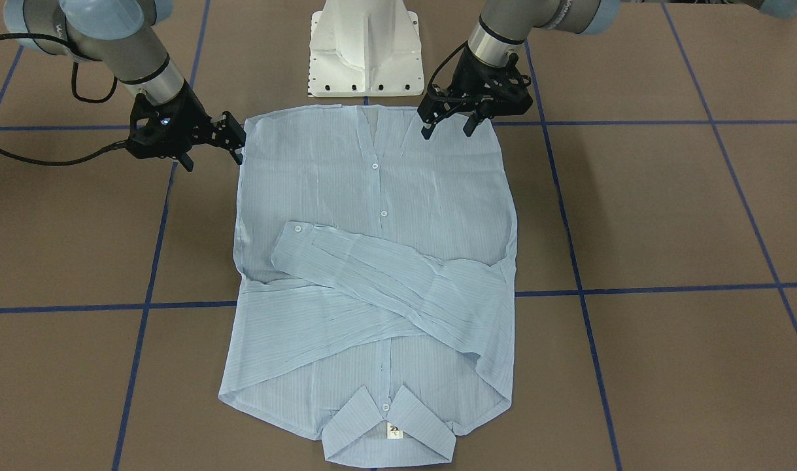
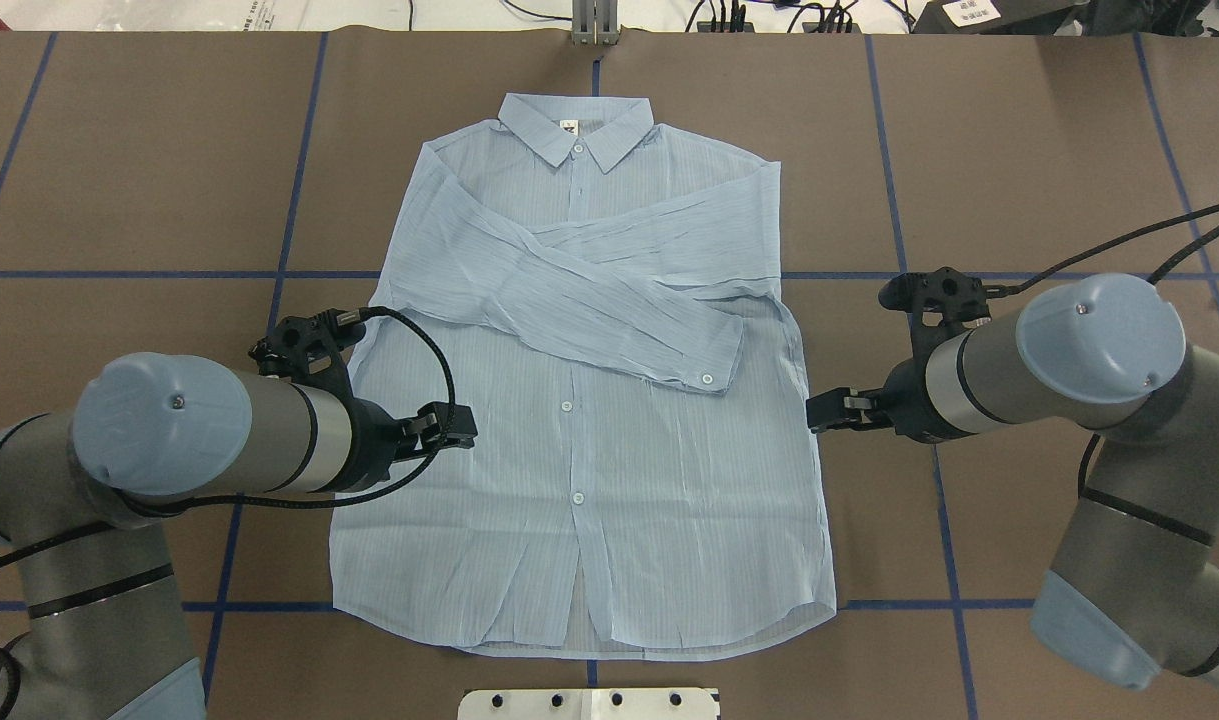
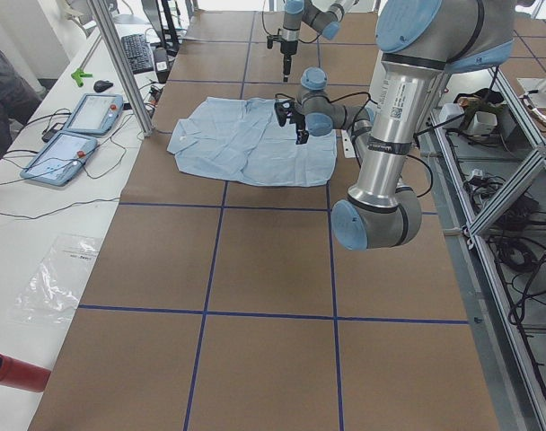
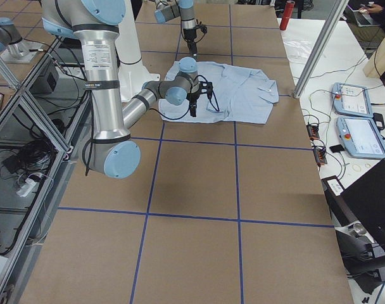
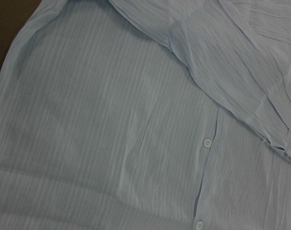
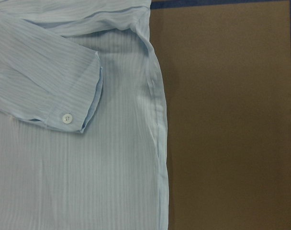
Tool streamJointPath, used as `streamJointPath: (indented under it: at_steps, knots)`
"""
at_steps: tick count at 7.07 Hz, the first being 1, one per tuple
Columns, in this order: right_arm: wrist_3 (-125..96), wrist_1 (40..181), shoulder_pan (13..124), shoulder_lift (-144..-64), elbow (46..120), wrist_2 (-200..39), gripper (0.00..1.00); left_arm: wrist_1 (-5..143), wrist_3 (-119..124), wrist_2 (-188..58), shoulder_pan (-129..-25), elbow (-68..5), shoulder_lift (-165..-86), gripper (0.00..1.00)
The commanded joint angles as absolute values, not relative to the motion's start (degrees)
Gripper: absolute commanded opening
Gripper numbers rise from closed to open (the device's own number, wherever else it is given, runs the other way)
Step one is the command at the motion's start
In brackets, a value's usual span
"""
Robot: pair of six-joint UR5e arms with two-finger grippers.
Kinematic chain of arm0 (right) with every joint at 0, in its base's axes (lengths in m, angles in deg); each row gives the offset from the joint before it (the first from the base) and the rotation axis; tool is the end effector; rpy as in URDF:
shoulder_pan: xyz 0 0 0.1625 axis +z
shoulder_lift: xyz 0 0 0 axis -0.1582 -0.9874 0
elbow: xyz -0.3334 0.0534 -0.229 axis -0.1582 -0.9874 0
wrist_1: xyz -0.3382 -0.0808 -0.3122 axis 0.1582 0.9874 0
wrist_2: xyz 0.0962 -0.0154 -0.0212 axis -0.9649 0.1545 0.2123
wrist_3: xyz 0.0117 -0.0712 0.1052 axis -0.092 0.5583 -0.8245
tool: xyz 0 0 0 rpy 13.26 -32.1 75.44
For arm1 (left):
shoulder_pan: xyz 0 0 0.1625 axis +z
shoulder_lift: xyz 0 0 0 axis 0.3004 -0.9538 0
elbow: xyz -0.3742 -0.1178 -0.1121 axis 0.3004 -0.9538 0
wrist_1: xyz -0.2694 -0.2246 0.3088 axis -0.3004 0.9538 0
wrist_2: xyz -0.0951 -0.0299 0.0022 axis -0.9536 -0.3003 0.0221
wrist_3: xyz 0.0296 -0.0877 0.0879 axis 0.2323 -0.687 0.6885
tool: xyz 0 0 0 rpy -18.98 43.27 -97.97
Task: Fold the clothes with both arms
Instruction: 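Move both grippers to the shirt sides near the hem, then lower both grippers and grasp the hem corners nearest the robot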
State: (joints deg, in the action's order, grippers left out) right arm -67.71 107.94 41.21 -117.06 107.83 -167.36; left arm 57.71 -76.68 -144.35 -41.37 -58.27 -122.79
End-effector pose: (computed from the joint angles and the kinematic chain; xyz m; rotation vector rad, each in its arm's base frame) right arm -0.4379 -0.3811 0.3100 0.0961 -0.9255 0.0376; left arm 0.5001 -0.3410 0.2144 0.0118 1.0638 -0.3413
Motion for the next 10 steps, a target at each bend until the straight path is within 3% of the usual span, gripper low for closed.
streamJointPath:
  at_steps: [1,3,6,9,10]
  knots:
    - [-72.03,107.91,35.41,-117.46,108.42,-161.81,1.0,58.22,-75.85,-143.9,-38.76,-58.33,-119.23,0.99]
    - [-74.85,108.17,30.92,-117.54,108.34,-159.08,1.0,61.36,-77.68,-140.39,-36.82,-59.12,-115.99,0.99]
    - [-79.25,109.04,24.06,-117.63,107.81,-157.91,1.0,61.3,-77.61,-140.29,-36.99,-65.87,-110.0,0.98]
    - [-80.49,111.86,22.72,-117.37,108.25,-158.61,0.98,60.86,-77.61,-140.29,-37.34,-68.0,-110.08,0.97]
    - [-80.49,111.86,22.64,-117.63,107.38,-158.61,0.92,60.86,-77.61,-140.29,-37.34,-68.26,-110.17,0.97]
